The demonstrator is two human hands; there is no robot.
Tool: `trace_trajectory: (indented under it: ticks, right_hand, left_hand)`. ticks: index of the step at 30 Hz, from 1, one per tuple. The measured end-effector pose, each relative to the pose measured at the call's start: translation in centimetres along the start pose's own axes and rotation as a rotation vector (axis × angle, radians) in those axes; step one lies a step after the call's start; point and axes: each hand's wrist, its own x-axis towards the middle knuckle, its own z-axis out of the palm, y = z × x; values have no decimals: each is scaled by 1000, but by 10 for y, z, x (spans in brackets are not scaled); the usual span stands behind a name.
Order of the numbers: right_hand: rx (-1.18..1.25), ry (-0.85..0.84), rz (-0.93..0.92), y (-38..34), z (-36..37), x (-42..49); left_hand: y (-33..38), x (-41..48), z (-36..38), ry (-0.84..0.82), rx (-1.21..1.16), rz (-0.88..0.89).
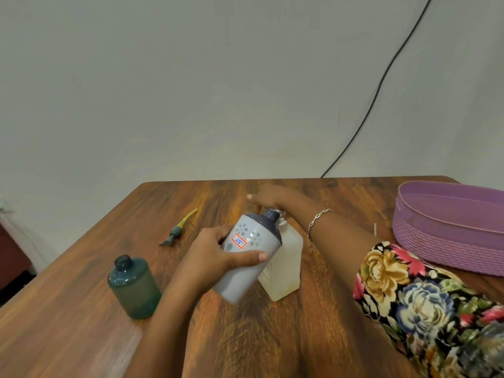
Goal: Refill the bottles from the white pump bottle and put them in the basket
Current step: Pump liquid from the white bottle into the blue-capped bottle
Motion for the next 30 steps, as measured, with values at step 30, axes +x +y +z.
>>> trace_trajectory:
  ticks: [30]
  right_hand:
    - [224,78,-28,3,-10,5]
  left_hand:
    - [7,3,-6,11,-28,24]
